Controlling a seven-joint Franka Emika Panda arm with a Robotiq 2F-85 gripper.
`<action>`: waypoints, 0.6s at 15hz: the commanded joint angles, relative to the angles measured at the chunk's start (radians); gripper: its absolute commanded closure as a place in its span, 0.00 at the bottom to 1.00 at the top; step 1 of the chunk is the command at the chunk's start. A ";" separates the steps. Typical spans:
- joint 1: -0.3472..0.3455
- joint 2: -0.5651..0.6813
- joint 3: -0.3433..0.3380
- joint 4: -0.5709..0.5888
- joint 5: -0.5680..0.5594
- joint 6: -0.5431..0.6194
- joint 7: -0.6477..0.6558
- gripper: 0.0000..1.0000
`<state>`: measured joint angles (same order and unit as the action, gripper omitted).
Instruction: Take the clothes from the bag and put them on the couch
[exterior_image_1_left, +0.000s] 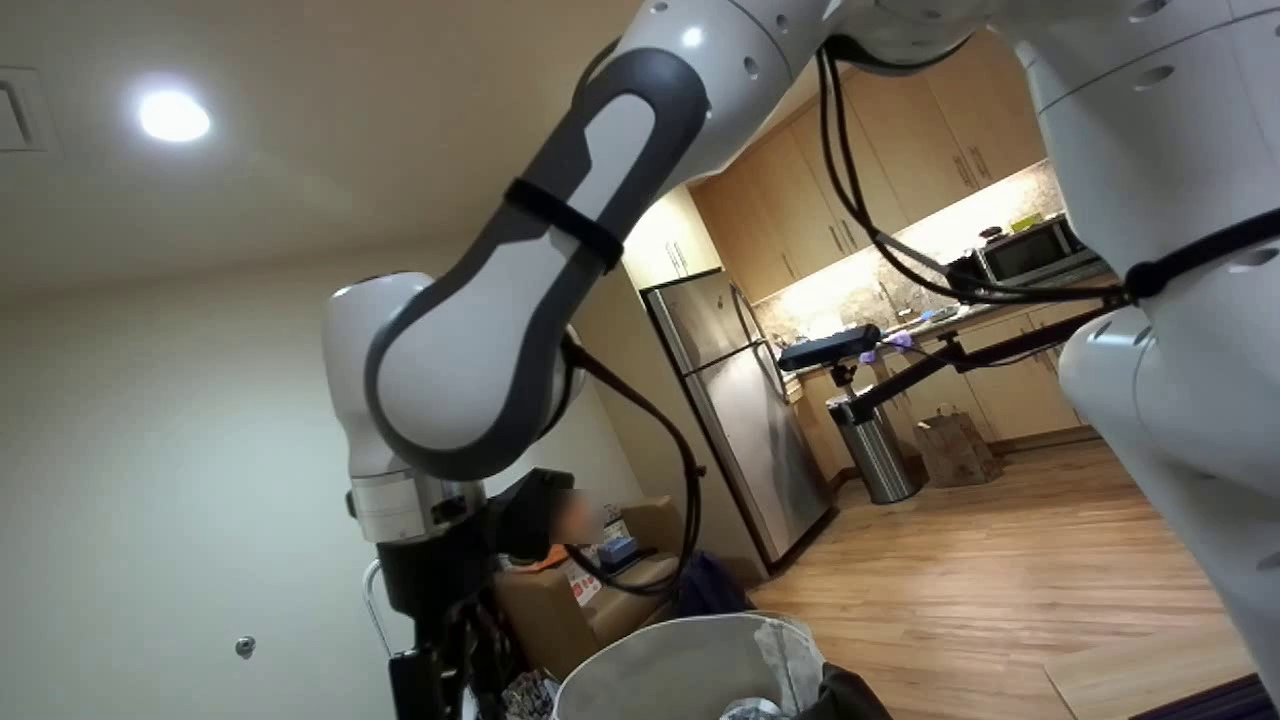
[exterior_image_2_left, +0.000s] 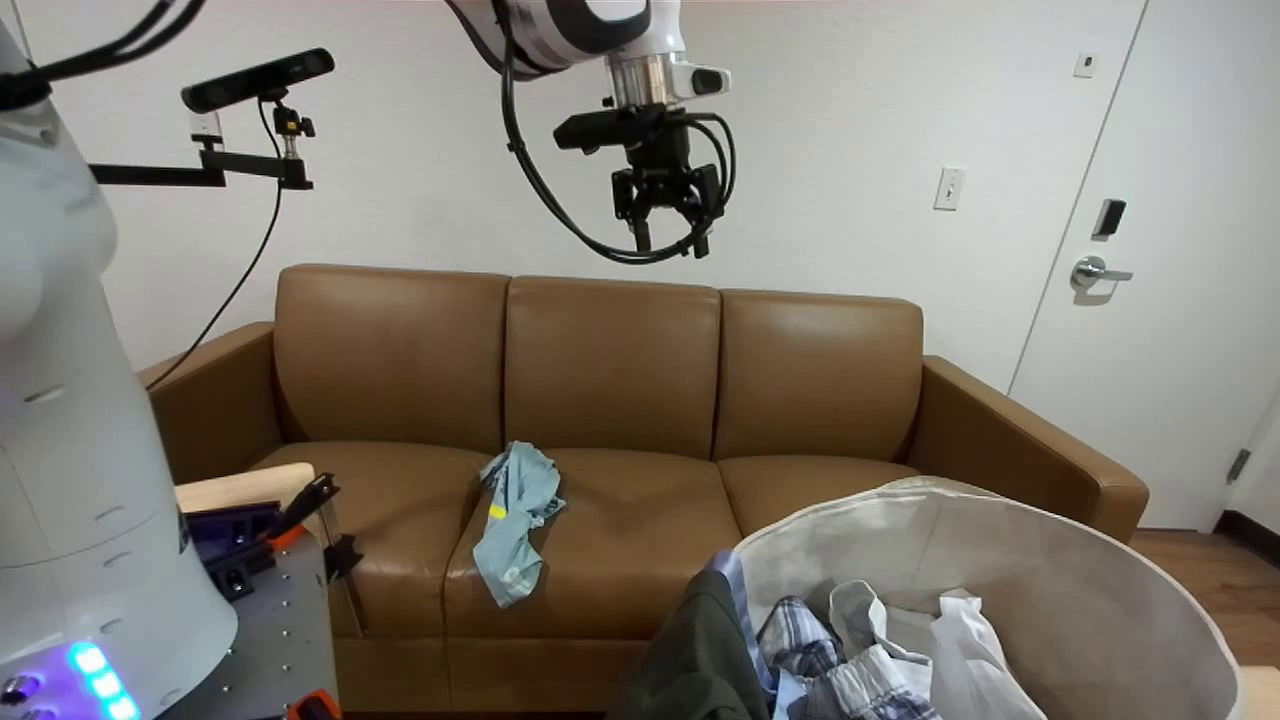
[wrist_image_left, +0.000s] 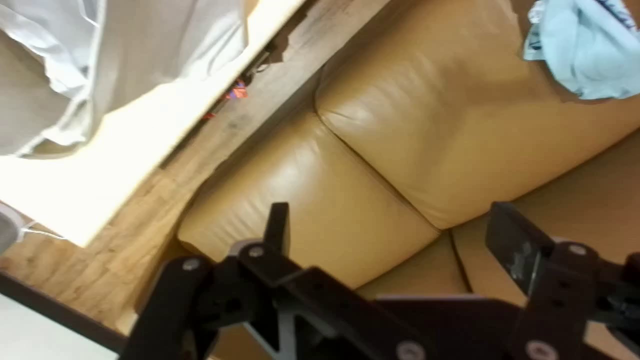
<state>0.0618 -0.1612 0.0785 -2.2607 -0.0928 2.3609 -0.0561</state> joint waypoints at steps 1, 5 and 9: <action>-0.069 -0.137 -0.021 -0.122 -0.130 -0.013 0.163 0.00; -0.119 -0.205 -0.072 -0.243 -0.059 0.016 0.245 0.00; -0.192 -0.295 -0.101 -0.391 -0.062 0.058 0.346 0.00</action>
<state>-0.0879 -0.3657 -0.0129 -2.5344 -0.1701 2.3668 0.2266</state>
